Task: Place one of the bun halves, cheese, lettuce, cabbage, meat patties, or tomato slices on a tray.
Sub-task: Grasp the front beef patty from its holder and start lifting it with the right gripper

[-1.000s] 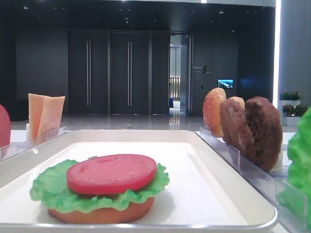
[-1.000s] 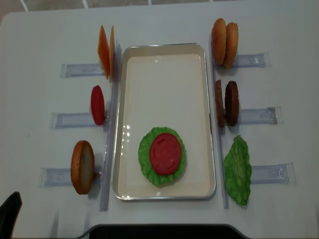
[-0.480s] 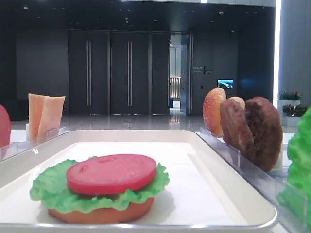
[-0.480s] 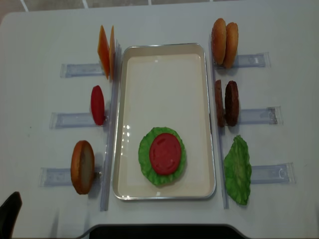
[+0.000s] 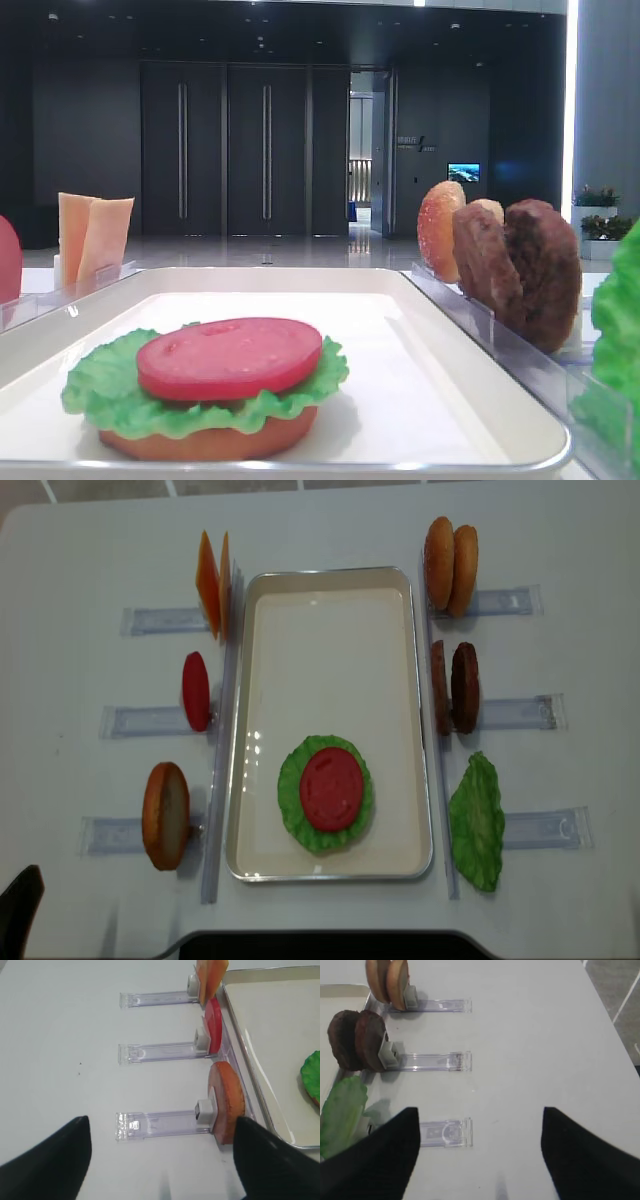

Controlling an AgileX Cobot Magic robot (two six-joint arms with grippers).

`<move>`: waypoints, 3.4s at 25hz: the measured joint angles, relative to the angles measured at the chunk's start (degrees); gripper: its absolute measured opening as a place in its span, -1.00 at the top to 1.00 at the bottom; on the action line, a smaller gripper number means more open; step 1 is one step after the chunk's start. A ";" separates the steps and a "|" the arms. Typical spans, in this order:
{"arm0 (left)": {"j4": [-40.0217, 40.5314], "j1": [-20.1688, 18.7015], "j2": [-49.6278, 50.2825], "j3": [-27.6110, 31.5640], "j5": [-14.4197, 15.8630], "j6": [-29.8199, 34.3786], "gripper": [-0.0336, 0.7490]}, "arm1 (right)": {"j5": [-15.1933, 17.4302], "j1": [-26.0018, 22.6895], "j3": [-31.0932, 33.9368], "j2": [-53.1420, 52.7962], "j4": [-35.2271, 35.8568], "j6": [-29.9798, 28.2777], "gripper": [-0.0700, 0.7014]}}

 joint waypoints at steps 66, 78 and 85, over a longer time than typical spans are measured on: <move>0.04 0.00 0.00 0.00 0.00 0.00 -0.85 | 5.59 0.71 -29.44 61.51 4.96 8.27 -0.44; 0.04 0.00 0.00 0.00 0.00 0.00 -0.85 | 5.63 25.16 -35.04 69.16 -3.02 27.30 -0.44; 0.04 0.00 0.00 0.00 0.00 0.00 -0.85 | 5.58 34.77 -39.91 76.69 -6.49 35.27 -0.44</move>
